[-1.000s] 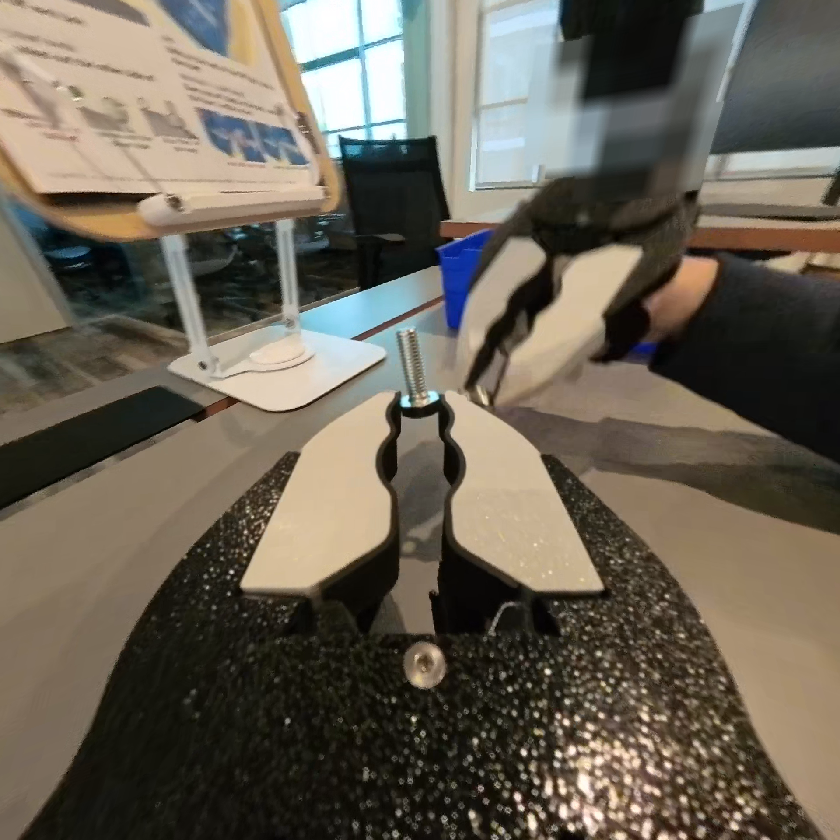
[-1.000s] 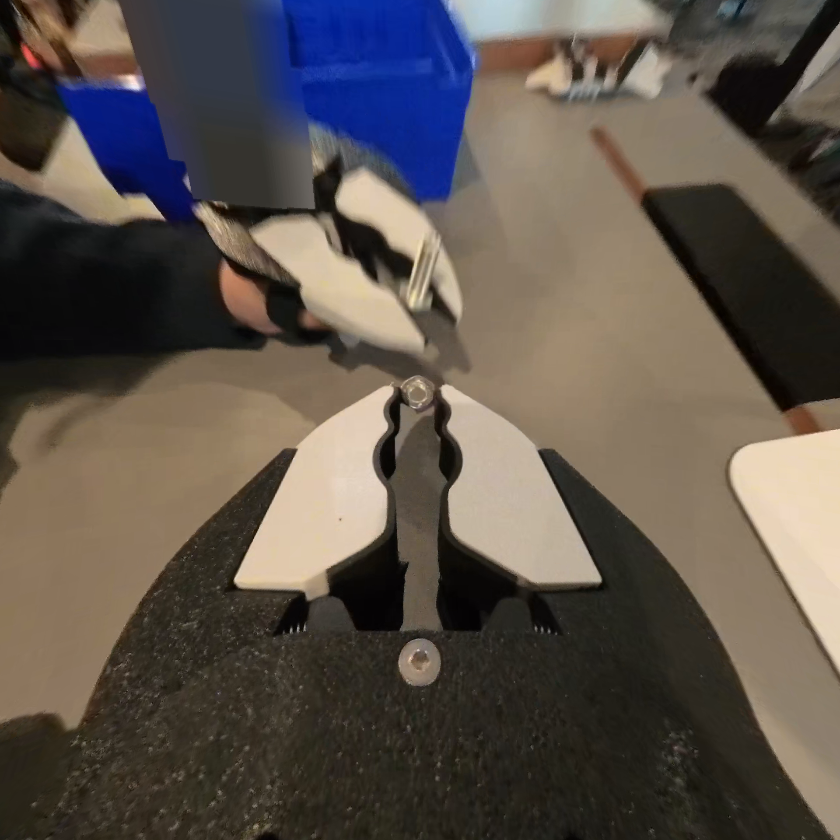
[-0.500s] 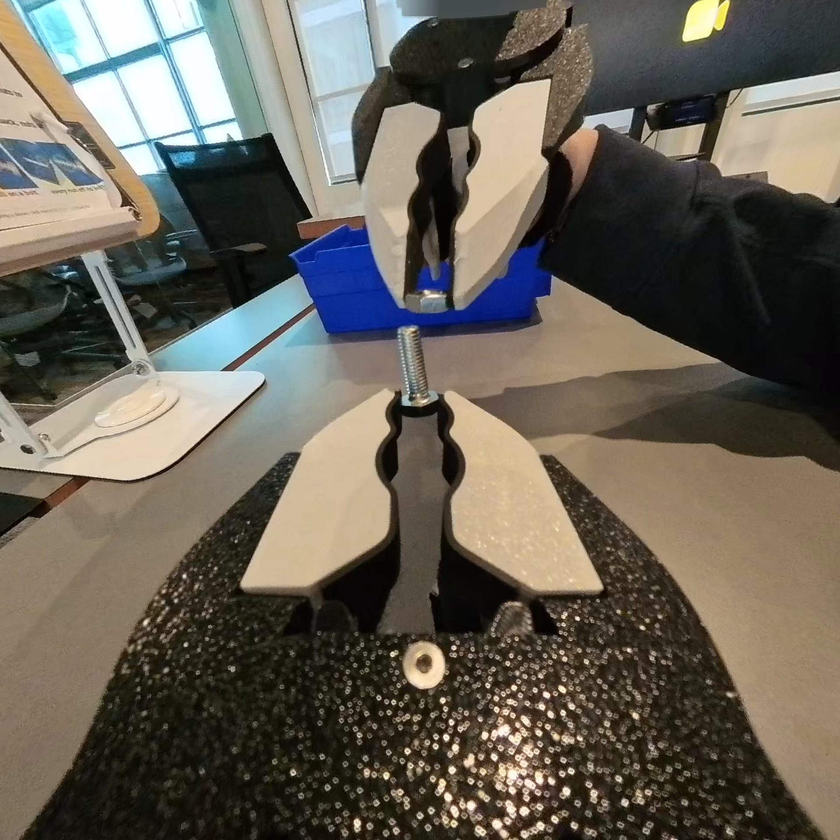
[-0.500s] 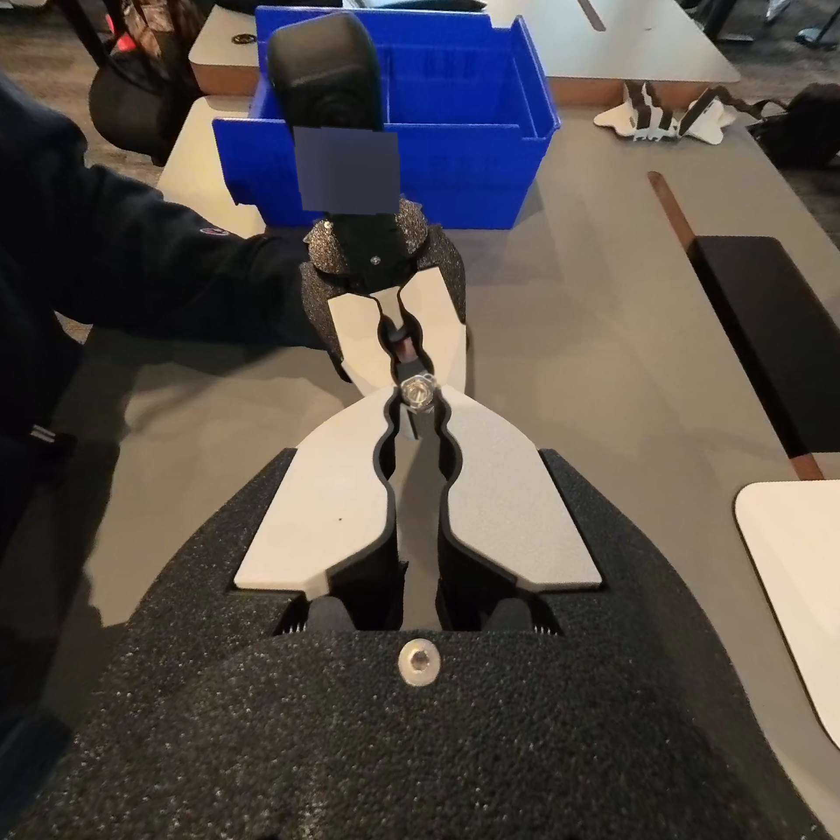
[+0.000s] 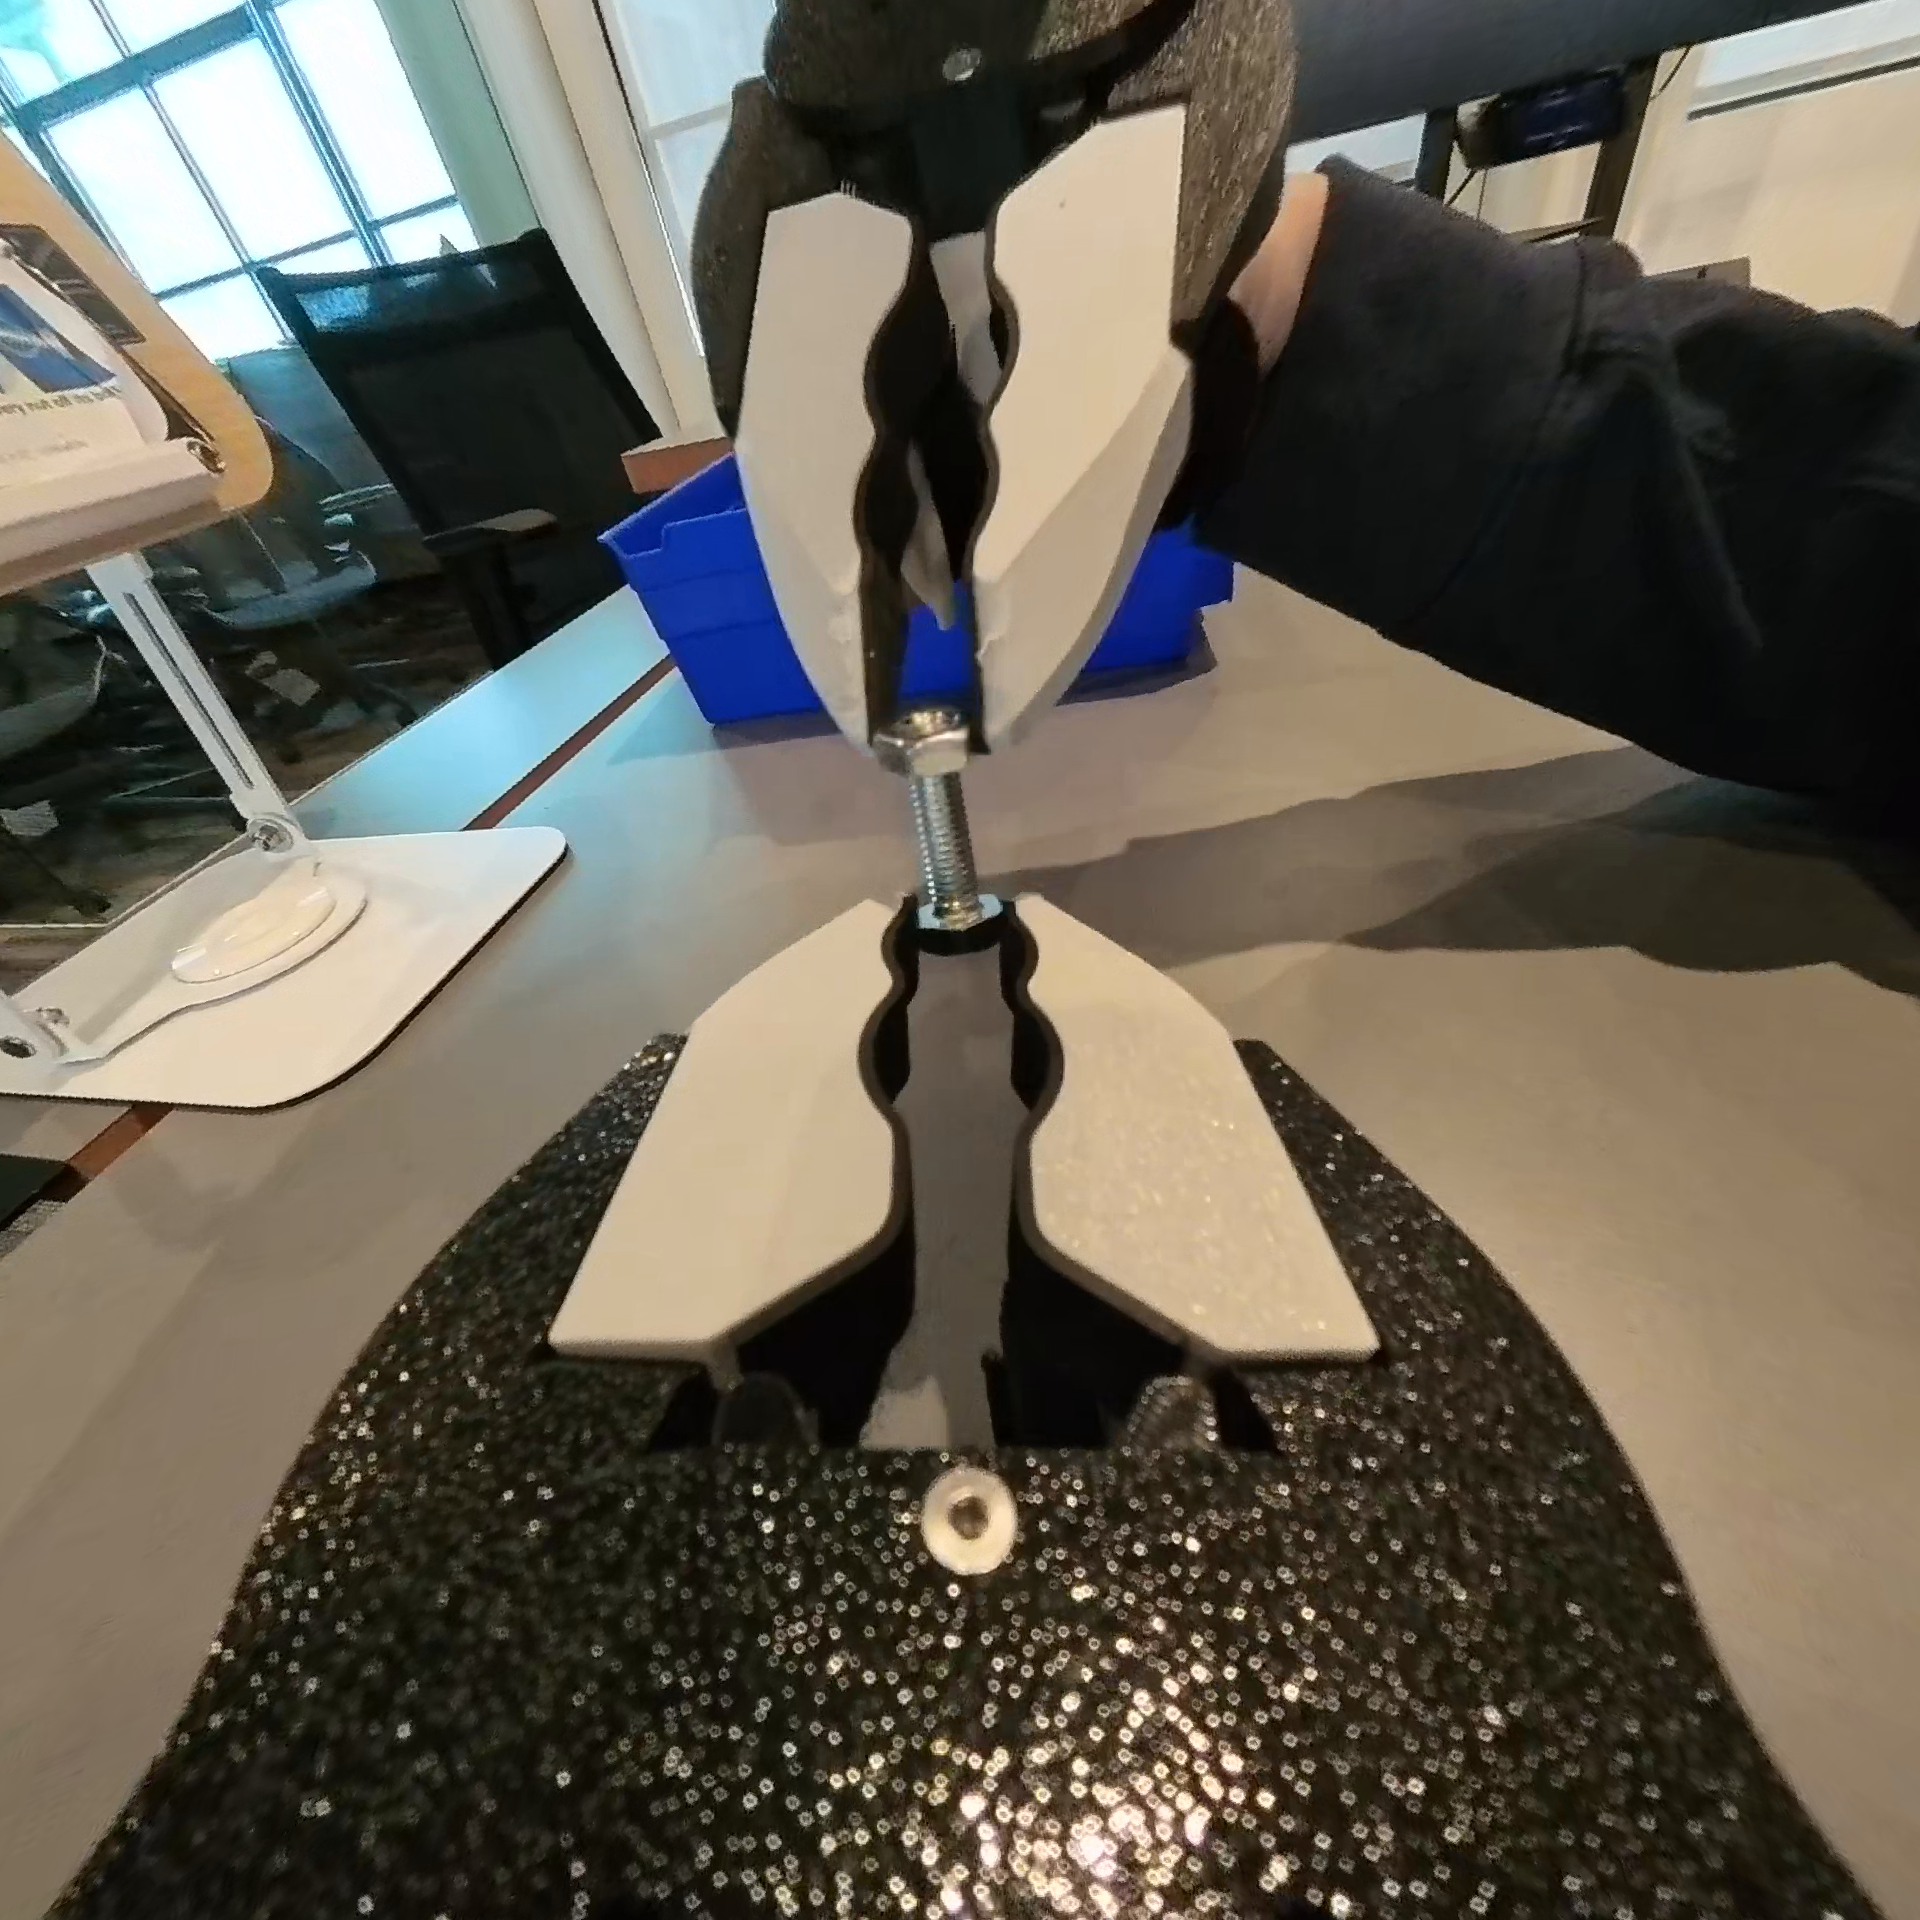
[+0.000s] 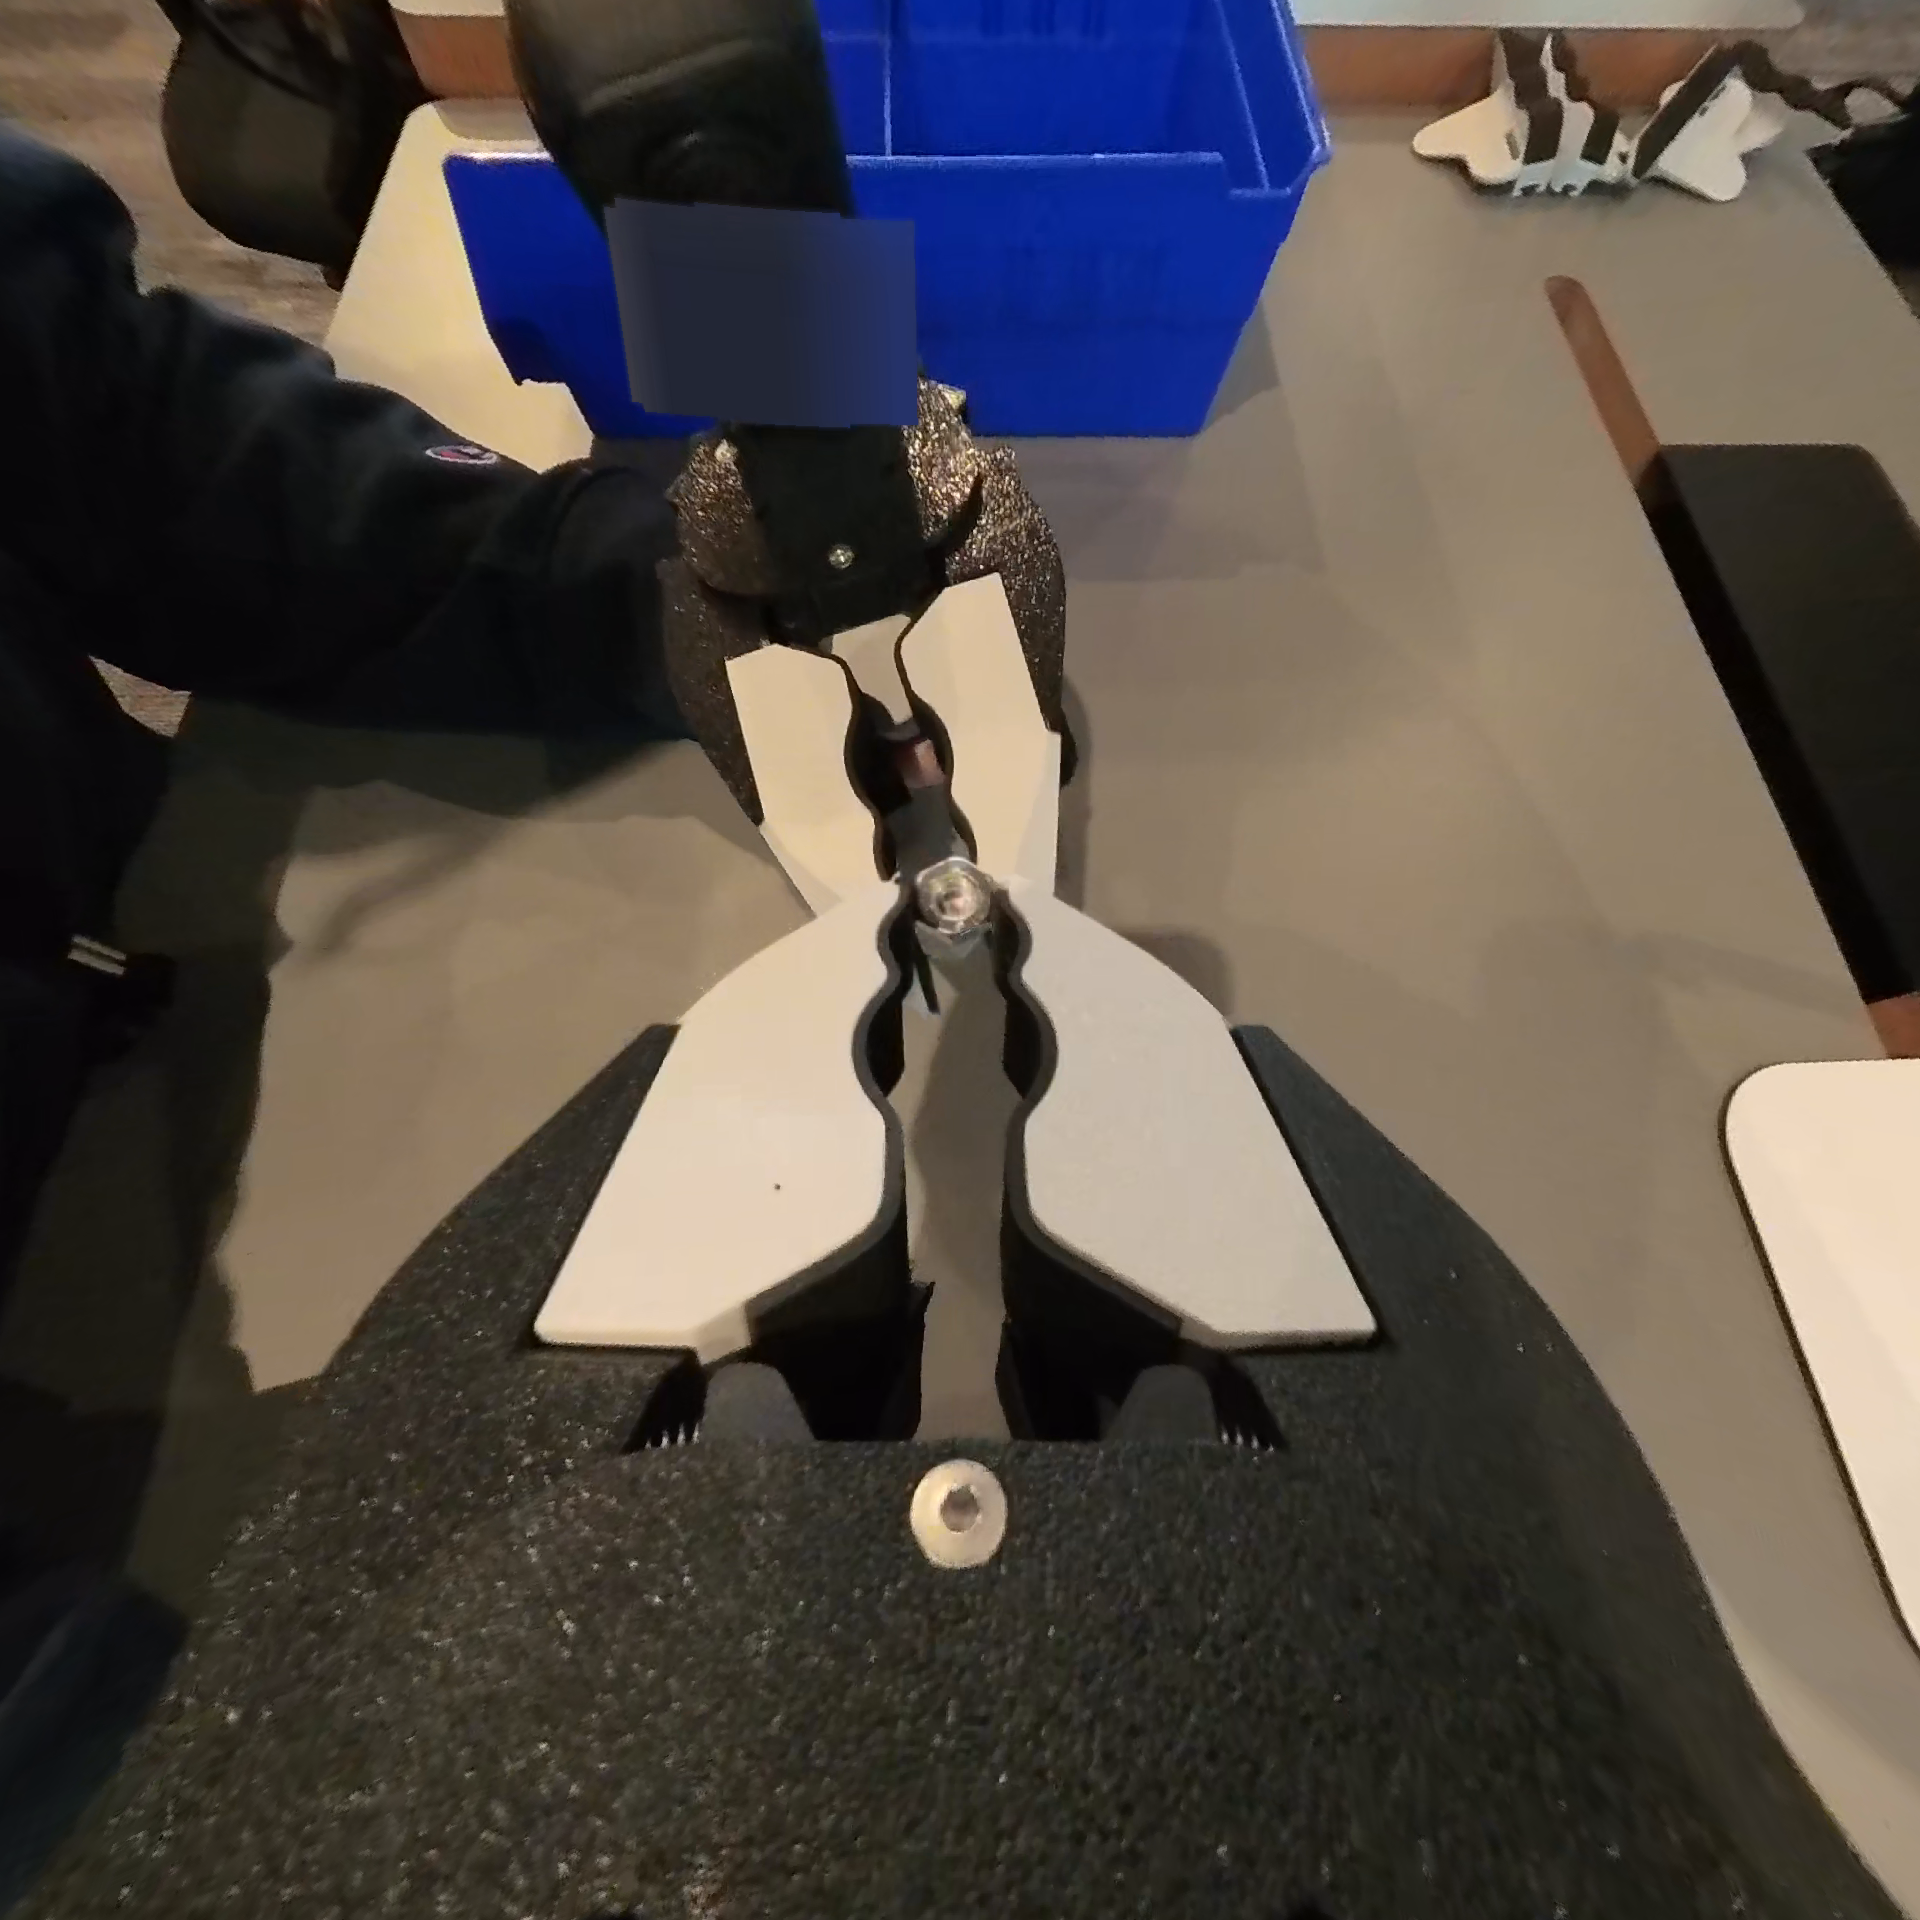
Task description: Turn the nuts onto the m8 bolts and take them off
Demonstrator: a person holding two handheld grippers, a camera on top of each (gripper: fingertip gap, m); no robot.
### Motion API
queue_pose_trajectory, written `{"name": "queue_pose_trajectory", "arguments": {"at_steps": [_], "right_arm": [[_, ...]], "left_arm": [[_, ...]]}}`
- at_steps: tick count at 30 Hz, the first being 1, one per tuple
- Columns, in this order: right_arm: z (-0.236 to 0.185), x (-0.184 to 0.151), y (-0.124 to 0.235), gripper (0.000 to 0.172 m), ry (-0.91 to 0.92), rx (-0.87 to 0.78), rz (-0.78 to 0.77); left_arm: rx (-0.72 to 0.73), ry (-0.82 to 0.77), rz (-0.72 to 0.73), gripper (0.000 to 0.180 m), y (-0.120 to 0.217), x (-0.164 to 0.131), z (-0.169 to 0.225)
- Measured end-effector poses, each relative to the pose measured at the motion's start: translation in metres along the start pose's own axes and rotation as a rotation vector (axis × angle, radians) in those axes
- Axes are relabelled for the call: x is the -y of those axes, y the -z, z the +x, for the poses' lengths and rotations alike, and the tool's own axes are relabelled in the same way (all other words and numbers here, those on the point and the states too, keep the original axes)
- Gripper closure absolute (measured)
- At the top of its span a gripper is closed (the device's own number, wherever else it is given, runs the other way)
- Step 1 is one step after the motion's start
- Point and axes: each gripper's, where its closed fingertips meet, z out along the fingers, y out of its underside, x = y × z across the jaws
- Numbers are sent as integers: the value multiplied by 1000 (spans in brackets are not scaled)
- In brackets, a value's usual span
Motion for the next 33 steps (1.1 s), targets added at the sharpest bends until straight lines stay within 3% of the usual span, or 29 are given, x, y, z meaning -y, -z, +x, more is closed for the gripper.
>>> {"name": "queue_pose_trajectory", "arguments": {"at_steps": [17,22,24,27,33], "right_arm": [[1,3,3,155,-1,8,50],[19,9,15,129,-1,-135,102],[25,16,23,125,-25,-208,213],[15,32,24,115,-137,-219,561],[0,29,20,109,-64,-493,808]], "left_arm": [[-5,42,45,166,3,4,-2],[6,66,71,166,5,7,-5],[14,95,105,166,8,10,-9],[24,135,147,166,13,14,-15],[22,120,129,166,11,12,-13]]}}
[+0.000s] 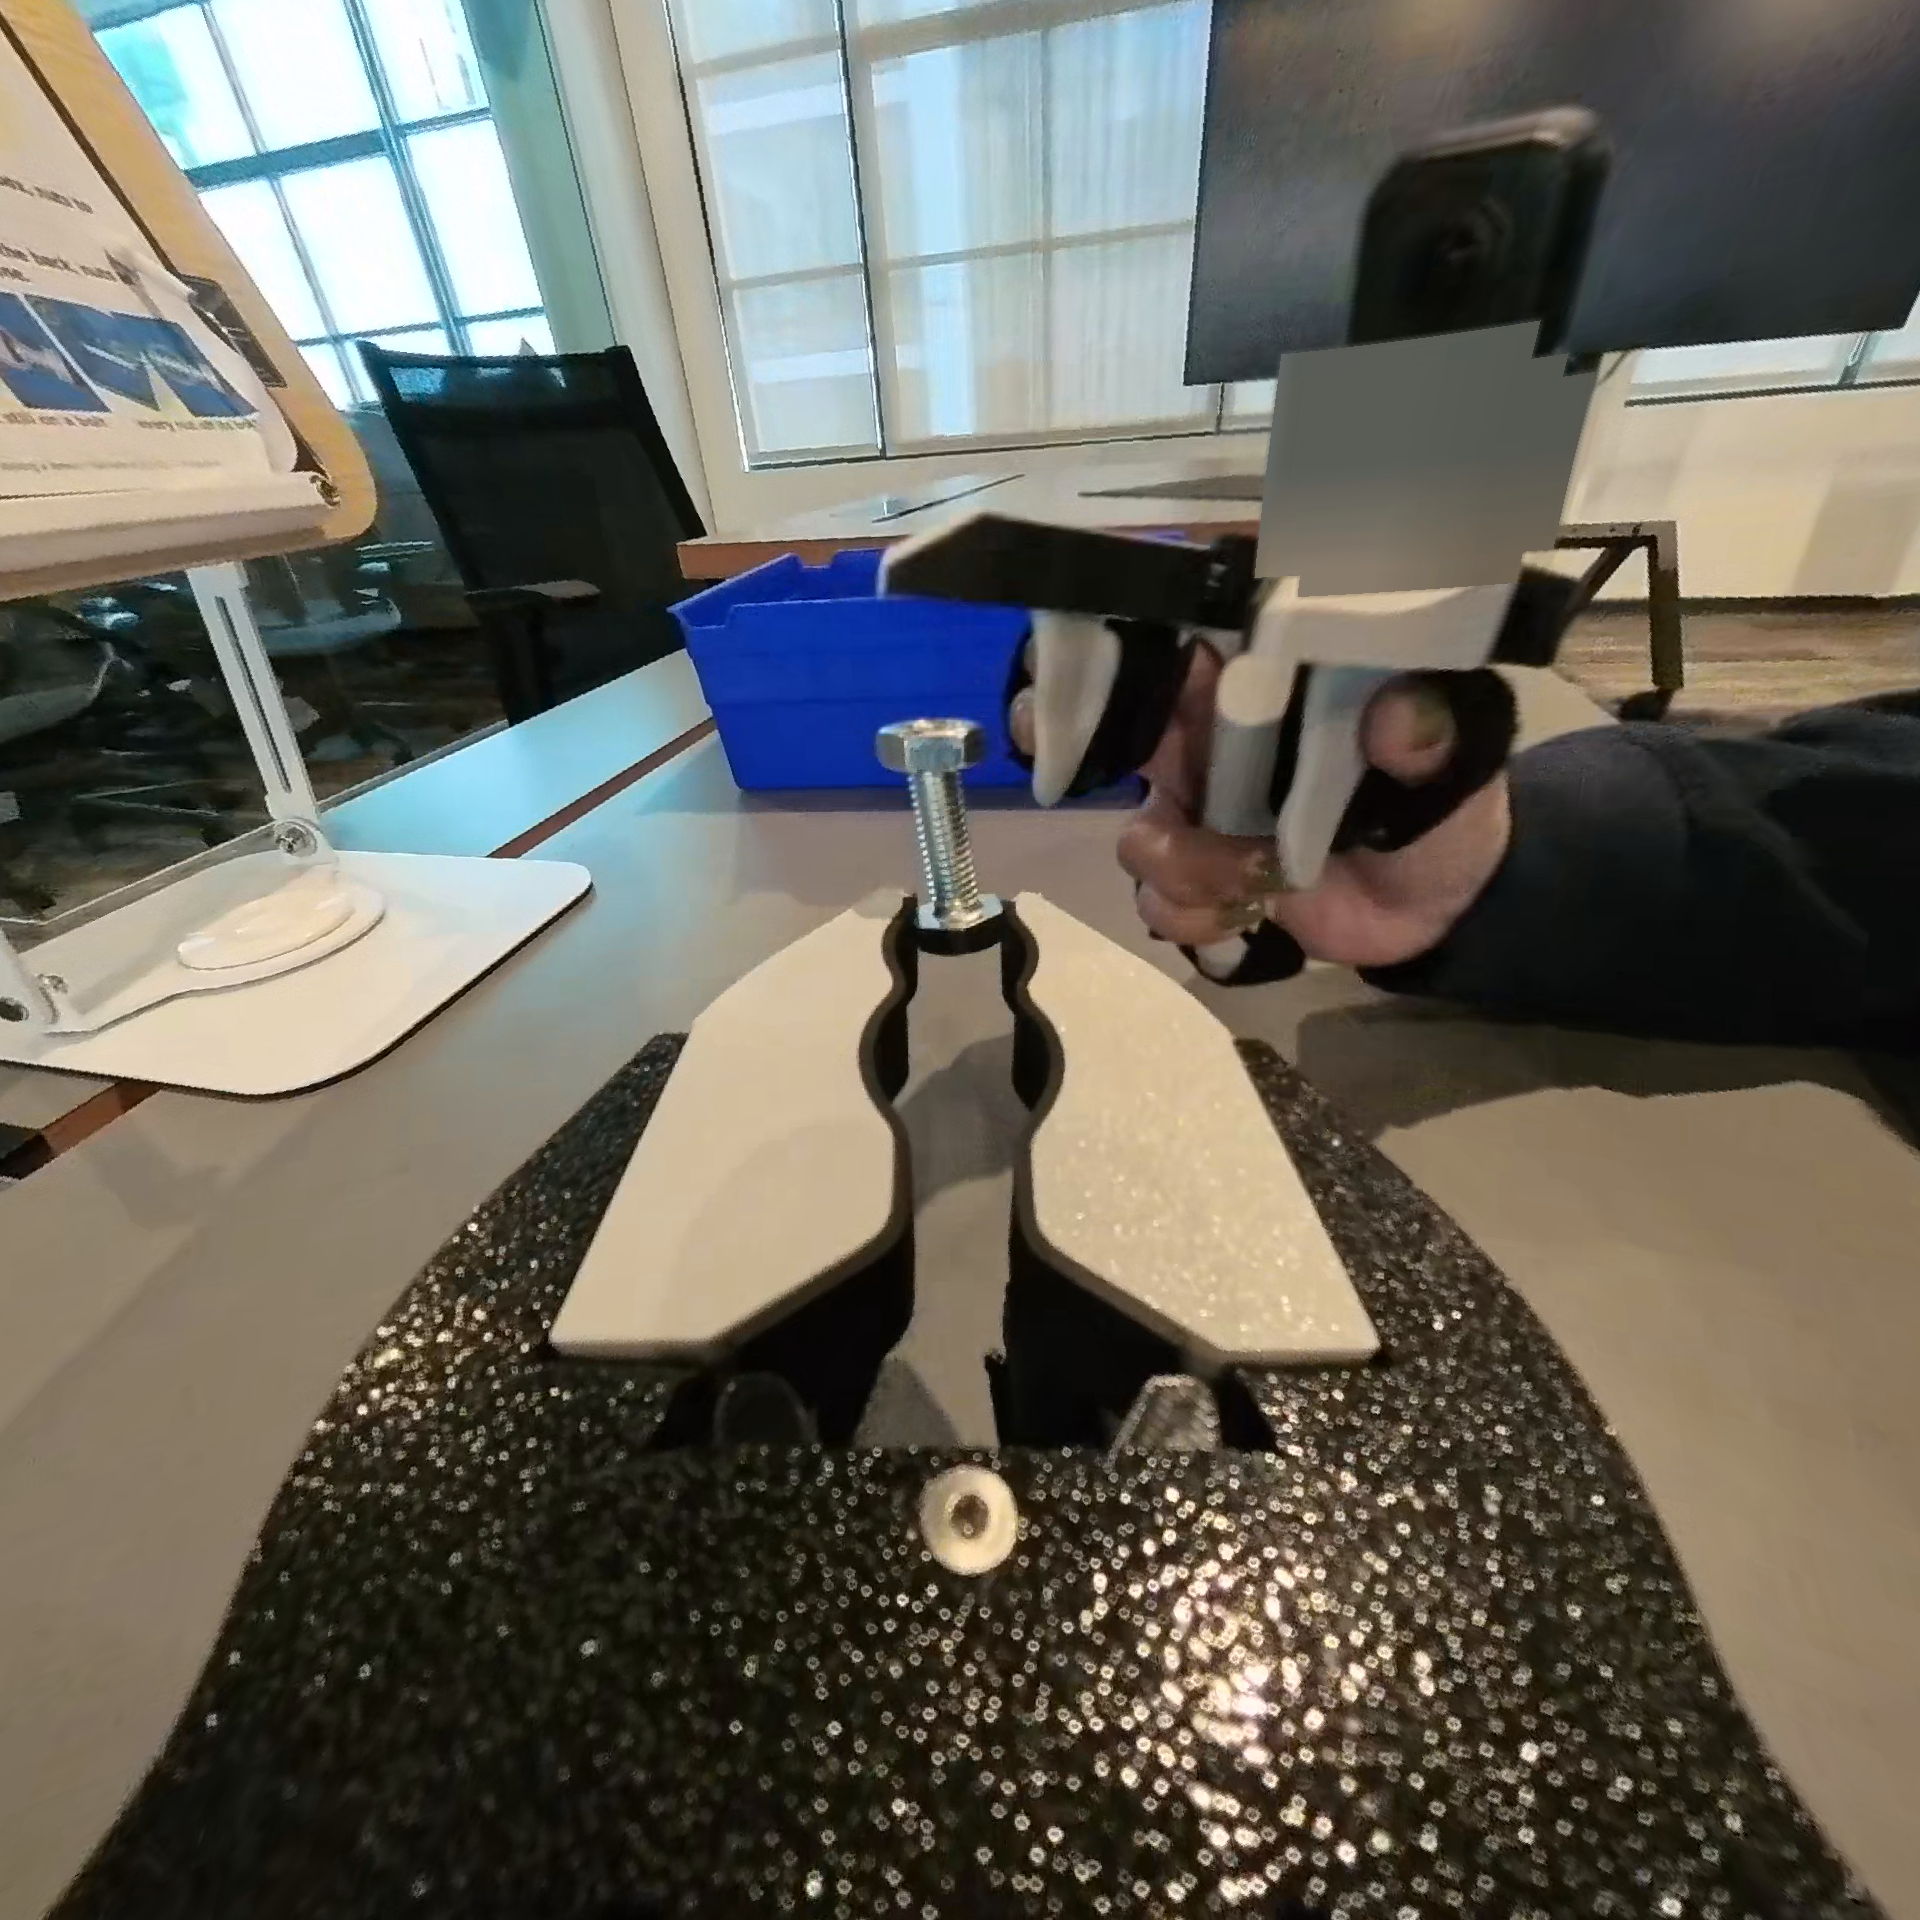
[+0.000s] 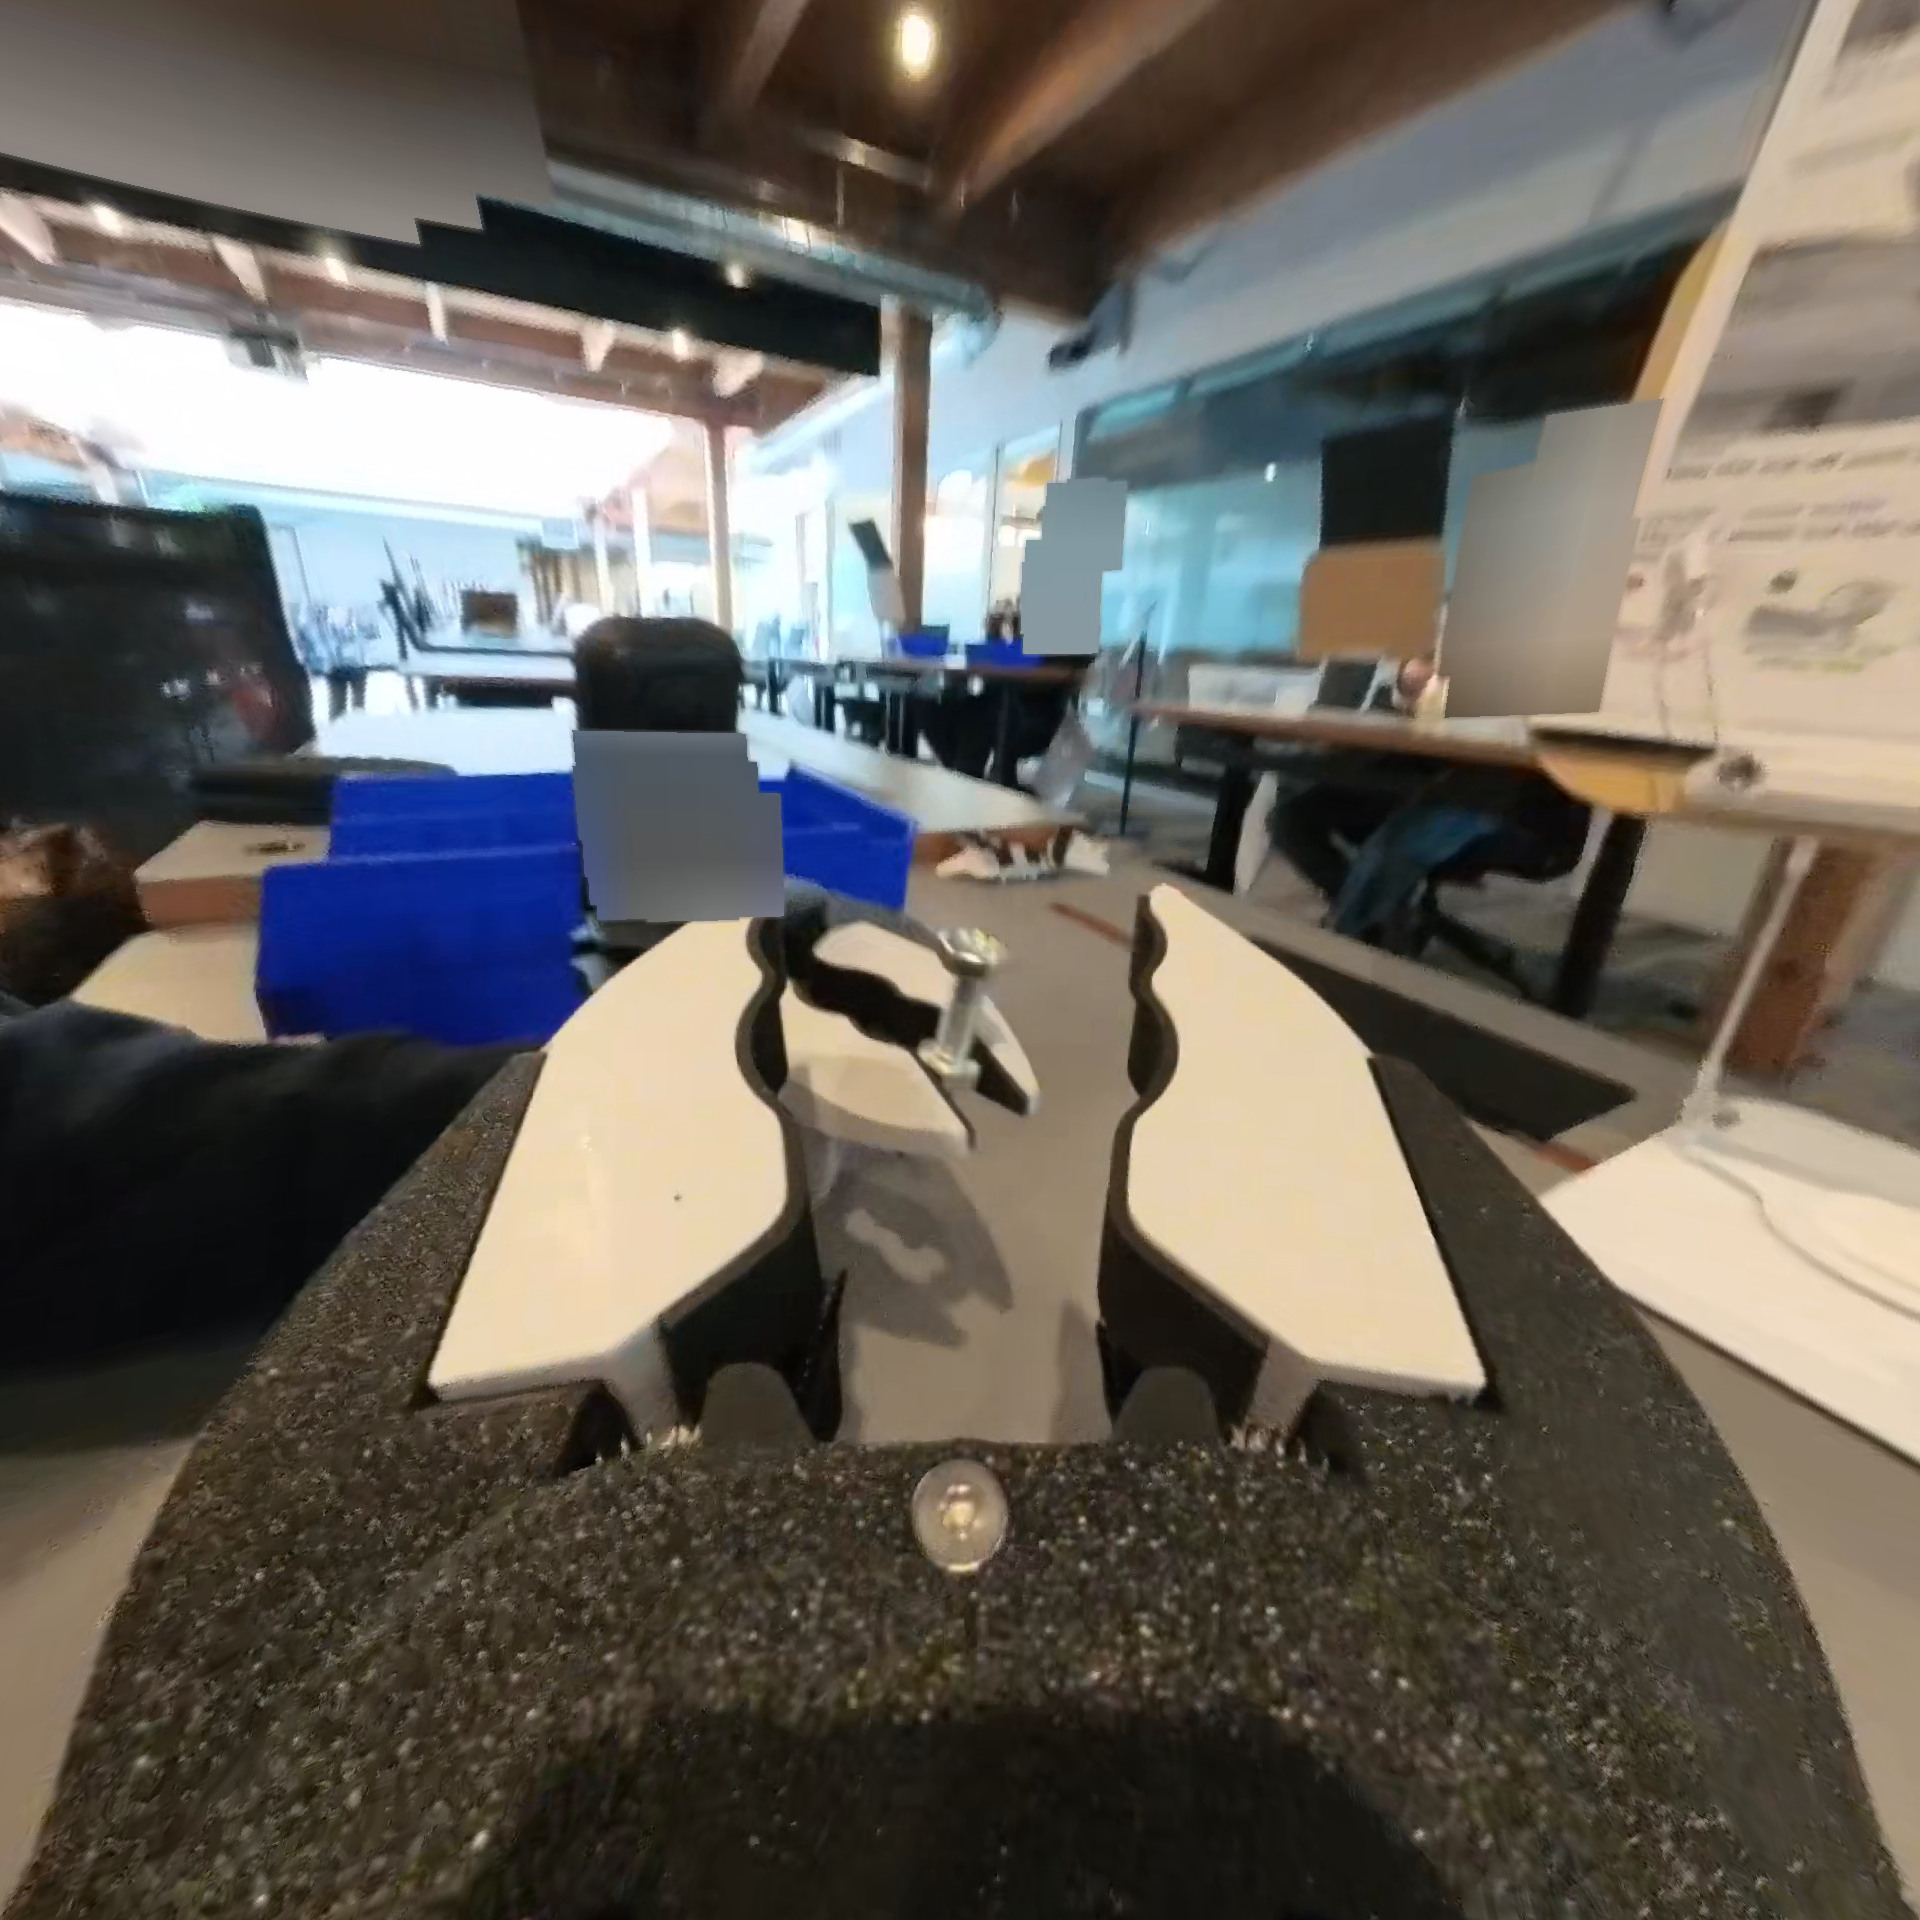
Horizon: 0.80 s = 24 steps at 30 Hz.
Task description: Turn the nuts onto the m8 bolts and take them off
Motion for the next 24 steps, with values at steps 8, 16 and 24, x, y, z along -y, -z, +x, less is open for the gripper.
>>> {"name": "queue_pose_trajectory", "arguments": {"at_steps": [8,16,24], "right_arm": [[-16,-6,-5,104,-58,41,90],[-17,-13,-8,105,-134,109,112],[-27,-16,-7,114,-138,173,90]], "left_arm": [[0,16,24,166,2,3,-1],[-11,24,22,166,2,3,-1],[-12,24,19,166,2,2,-1]]}}
